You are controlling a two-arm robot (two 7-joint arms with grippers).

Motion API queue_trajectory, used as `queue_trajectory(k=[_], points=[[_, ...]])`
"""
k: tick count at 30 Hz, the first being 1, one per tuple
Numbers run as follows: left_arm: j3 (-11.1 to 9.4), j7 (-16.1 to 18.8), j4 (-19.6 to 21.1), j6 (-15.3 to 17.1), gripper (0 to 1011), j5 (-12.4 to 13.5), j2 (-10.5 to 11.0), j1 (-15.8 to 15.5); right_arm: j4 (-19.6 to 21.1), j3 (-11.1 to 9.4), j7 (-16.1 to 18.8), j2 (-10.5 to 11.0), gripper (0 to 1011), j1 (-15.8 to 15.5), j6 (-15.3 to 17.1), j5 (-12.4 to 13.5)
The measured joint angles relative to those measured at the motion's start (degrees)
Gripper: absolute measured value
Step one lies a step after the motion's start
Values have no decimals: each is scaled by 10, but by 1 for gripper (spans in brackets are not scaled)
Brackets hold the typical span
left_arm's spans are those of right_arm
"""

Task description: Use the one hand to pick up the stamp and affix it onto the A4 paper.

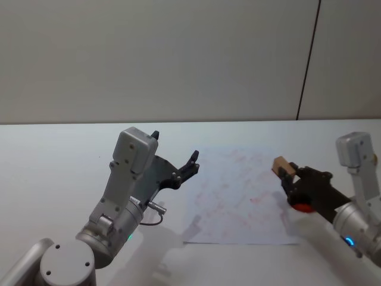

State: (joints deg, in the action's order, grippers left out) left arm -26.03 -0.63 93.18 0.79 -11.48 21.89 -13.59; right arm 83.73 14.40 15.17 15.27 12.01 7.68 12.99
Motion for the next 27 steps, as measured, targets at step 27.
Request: queue_trajectory(k=[27], points=[[0,0,0,0,993,0,0,0,-52,-19,-11,18,219,7,14,-12]])
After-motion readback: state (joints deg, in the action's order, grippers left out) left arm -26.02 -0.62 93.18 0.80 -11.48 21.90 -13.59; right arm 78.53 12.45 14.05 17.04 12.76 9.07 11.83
